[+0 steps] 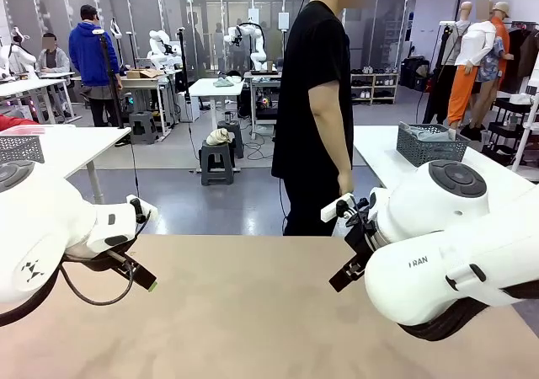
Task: Fold the towels and place them in the basket.
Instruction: When a person lays out a Towel with hook on the table, fold it in half twice.
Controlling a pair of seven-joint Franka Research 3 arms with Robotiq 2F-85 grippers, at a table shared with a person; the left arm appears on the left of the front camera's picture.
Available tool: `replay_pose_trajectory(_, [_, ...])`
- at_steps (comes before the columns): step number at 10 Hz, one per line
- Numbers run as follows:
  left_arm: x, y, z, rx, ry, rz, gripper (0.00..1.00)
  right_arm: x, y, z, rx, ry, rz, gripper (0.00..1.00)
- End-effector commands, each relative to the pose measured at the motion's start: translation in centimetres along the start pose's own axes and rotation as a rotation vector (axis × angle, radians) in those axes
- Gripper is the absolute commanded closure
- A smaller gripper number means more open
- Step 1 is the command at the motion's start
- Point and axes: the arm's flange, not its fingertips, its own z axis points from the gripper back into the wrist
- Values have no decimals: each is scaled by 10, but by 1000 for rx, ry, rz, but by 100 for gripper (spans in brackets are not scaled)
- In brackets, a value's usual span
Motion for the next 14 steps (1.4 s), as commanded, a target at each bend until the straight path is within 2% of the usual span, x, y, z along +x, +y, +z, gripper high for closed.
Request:
replay_pose_trajectory(1, [8,18,21,-13,-43,-10,0,0,-20,14,5,-30,3,0])
replay_pose_trajectory(3, [28,49,49,-40,-92,-20,0,9,-51,42,-15,-53,-6,0])
replay_pose_trajectory(6, [53,99,116,-62,-156,-62,0,17,-102,113,-35,-107,6,0])
replay_pose_trajectory(8, [59,130,168,-59,-191,-86,0,16,-119,165,-51,-139,33,0])
replay_pose_trajectory(11, [51,161,249,-43,-258,-147,0,-9,-134,249,-29,-178,71,0])
replay_pose_trajectory(14, [35,169,324,10,-340,-181,0,-39,-139,312,-22,-221,92,0])
